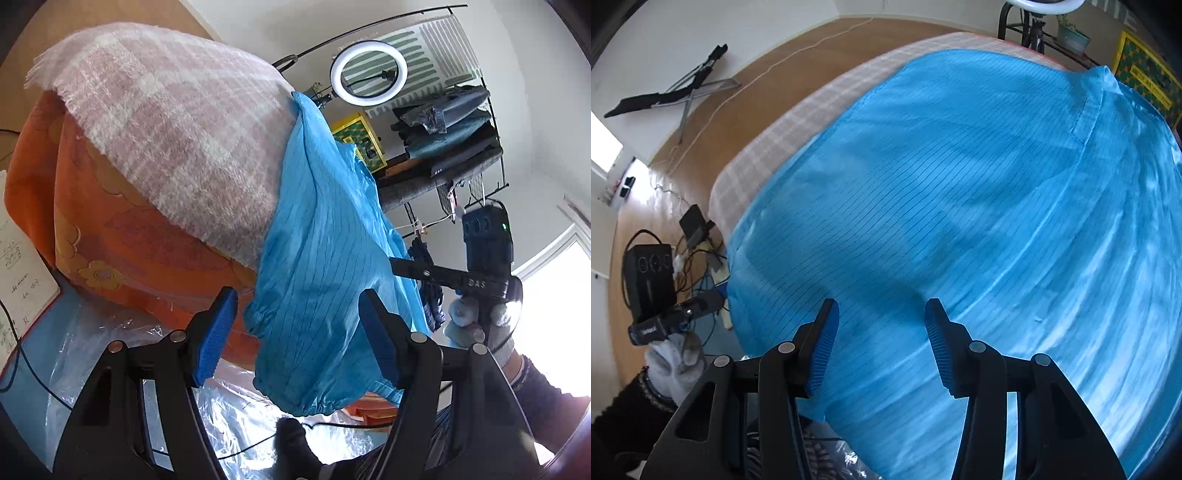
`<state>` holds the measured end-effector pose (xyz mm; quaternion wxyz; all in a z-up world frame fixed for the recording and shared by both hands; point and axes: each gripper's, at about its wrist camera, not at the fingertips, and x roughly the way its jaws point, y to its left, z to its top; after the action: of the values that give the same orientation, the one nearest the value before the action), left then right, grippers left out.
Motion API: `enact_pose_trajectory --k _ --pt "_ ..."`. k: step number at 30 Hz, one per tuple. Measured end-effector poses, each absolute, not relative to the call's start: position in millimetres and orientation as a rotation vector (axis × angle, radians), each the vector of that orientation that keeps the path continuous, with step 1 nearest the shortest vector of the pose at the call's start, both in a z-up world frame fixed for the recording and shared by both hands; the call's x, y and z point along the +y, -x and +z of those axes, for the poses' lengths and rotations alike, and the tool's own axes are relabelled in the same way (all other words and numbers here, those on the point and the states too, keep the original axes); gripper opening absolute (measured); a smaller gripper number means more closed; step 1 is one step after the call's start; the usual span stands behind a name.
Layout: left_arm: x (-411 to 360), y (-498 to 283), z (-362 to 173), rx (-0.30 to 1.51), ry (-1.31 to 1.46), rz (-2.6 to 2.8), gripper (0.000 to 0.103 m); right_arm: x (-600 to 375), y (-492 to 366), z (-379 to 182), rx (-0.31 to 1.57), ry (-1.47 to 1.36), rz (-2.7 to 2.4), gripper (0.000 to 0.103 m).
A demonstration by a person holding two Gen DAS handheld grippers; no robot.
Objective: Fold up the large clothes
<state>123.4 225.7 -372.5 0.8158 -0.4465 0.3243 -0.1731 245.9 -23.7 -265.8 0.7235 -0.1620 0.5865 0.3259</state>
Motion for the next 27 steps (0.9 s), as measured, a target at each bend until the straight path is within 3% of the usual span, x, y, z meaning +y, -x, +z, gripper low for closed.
enact_pose_trajectory --k 5,6,7,9,12,15,17,19,27 --pt "218 -125 -366 0.698 0.91 -0.372 0.07 -6 -237 -275 1.241 0.42 0.728 0.048" --pt "216 -125 -363 0.695 0.896 -0.371 0.061 -3 -237 -275 1.237 0.41 0.731 0.048" --pt "214 -124 -361 0.701 0.872 -0.359 0.041 0 -237 -275 1.236 0.402 0.734 0.048" --pt "206 -127 -355 0.747 0.762 -0.309 0.019 5 -239 -276 1.22 0.413 0.74 0.048" --pt "210 -125 -349 0.747 0.747 -0.281 0.011 15 -239 -277 1.212 0.419 0.757 0.048" --pt "227 -117 -343 0.699 0.787 -0.22 0.012 16 -239 -276 1.218 0.408 0.772 0.046" --pt "239 -111 -339 0.65 0.83 -0.218 0.021 19 -239 -277 1.215 0.414 0.774 0.046" --pt "246 -109 -346 0.665 0.878 -0.251 0.083 21 -238 -278 1.211 0.425 0.772 0.046" --pt "248 -118 -385 0.665 1.03 -0.317 0.086 17 -243 -277 1.23 0.39 0.763 0.044"
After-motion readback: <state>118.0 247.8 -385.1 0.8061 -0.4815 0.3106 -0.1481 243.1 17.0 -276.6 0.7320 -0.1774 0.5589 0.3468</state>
